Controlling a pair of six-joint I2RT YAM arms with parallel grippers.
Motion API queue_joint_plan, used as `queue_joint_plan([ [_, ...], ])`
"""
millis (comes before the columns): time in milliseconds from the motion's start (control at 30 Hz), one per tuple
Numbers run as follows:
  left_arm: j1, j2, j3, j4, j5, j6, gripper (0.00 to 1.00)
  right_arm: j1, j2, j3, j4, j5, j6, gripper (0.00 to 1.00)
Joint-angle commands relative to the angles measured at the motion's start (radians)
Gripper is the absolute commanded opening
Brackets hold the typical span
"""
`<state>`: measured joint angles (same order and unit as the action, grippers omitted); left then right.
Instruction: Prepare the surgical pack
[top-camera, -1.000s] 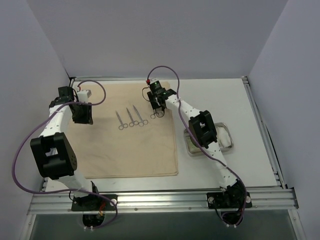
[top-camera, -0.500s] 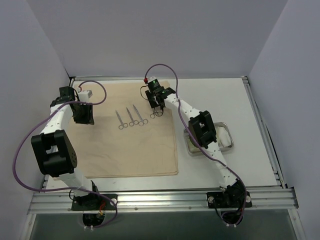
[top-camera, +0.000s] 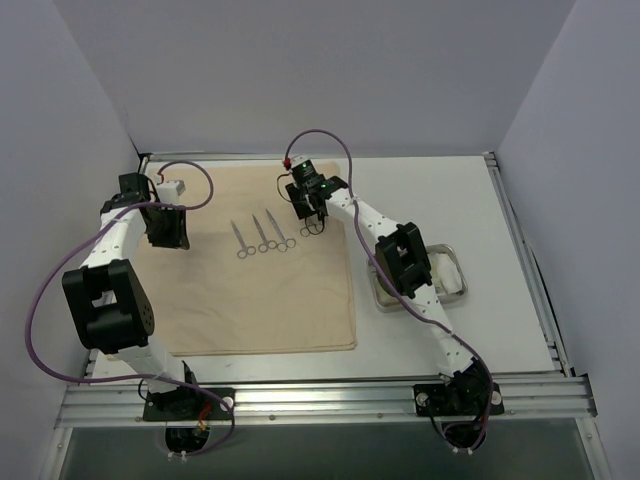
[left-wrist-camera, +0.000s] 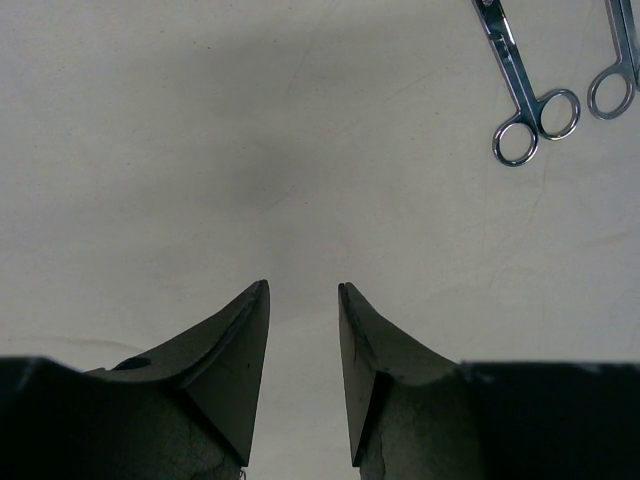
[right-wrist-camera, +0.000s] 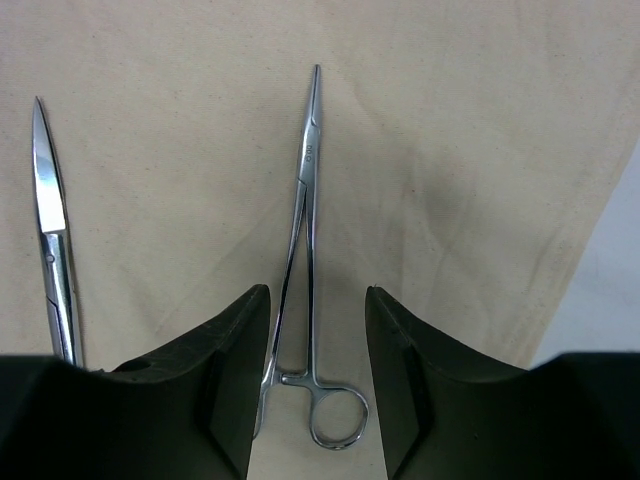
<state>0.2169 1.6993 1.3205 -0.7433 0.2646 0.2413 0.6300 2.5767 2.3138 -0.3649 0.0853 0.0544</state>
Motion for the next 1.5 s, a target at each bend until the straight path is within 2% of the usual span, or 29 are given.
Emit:
queue_joint_plan([
  [0,0.002,0.0,0.002,0.028,0.038,0.007,0.43,0.004,-0.001,0.004,-0.022,-0.001,0.009,0.39],
  [467,0.002,0.003,-0.003,0.033,0.042,0.009,0.43,0.004,0.02,0.009,-0.031,-0.025,0.004,0.35],
  [667,0.002,-0.003,-0.006,0.032,0.042,0.01,0.43,0.005,0.034,-0.004,-0.042,-0.025,-0.002,0.3],
  [833,0.002,0.0,-0.006,0.032,0.044,0.012,0.43,0.0,0.059,-0.042,-0.045,-0.05,0.01,0.22],
  [1000,0.002,0.002,-0.006,0.032,0.047,0.015,0.43,-0.001,0.059,-0.068,-0.045,-0.058,0.01,0.17],
  [1133,0.002,0.005,-0.006,0.032,0.05,0.015,0.43,-0.001,0.043,-0.07,-0.048,-0.058,-0.002,0.06],
  [1167,0.002,0.006,-0.006,0.032,0.05,0.015,0.43,0.0,0.036,-0.07,-0.043,-0.058,-0.007,0.0],
  [1467,0.002,-0.001,-0.004,0.025,0.054,0.019,0.43,0.005,-0.122,-0.112,0.038,-0.073,-0.044,0.0],
])
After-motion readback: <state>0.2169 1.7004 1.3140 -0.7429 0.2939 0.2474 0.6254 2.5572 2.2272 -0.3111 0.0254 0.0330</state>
